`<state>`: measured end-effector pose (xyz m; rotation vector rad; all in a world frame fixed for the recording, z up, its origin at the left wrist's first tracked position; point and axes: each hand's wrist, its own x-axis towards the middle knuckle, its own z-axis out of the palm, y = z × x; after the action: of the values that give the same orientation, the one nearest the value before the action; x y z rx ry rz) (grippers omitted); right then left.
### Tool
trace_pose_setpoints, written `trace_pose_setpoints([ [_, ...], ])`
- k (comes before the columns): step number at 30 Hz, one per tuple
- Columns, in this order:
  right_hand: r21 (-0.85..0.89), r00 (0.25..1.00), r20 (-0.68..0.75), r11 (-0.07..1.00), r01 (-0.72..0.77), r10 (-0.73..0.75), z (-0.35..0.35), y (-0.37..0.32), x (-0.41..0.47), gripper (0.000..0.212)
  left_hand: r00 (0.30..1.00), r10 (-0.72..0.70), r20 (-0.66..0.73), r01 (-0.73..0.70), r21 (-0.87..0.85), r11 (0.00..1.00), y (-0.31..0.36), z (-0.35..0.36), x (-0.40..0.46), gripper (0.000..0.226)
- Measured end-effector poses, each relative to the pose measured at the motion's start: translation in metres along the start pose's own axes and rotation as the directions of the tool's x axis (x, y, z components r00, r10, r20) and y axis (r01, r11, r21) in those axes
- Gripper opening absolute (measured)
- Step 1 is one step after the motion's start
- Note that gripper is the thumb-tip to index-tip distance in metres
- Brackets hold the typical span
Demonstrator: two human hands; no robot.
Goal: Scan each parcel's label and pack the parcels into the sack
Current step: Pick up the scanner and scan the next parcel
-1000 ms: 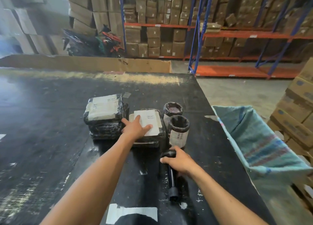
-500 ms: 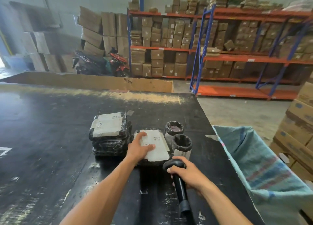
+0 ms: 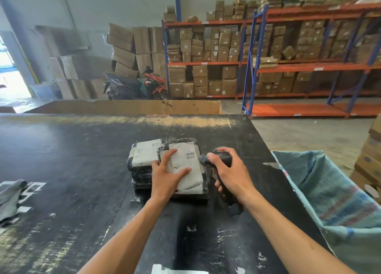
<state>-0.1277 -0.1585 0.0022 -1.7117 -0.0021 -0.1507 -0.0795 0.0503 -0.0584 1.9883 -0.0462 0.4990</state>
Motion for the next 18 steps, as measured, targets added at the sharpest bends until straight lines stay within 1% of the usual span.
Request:
trace_pose_setpoints([
  [2, -0.04, 0.997, -0.043, 0.997, 0.058, -0.06, 0.005, -0.006, -0.001, 0.041, 1.0, 0.016, -0.022, -0.015, 0.013, 1.0, 0.004, -0.007, 0.001, 0.067],
  [5, -0.048, 0.992, -0.064, 0.993, 0.107, -0.11, 0.011, -0.014, -0.001, 0.042, 0.999, 0.039, -0.037, -0.038, 0.031, 0.999, 0.009, -0.016, 0.002, 0.067],
  [11, -0.036, 0.988, -0.047, 0.989, 0.147, -0.148, 0.019, -0.02, 0.001, 0.041, 0.996, 0.049, -0.073, -0.048, 0.023, 0.999, 0.014, -0.02, 0.0, 0.067],
  [18, -0.105, 0.981, -0.021, 0.976, 0.188, -0.191, 0.018, -0.018, -0.003, 0.046, 0.995, 0.065, -0.082, -0.062, 0.029, 0.998, 0.017, -0.021, -0.002, 0.066],
])
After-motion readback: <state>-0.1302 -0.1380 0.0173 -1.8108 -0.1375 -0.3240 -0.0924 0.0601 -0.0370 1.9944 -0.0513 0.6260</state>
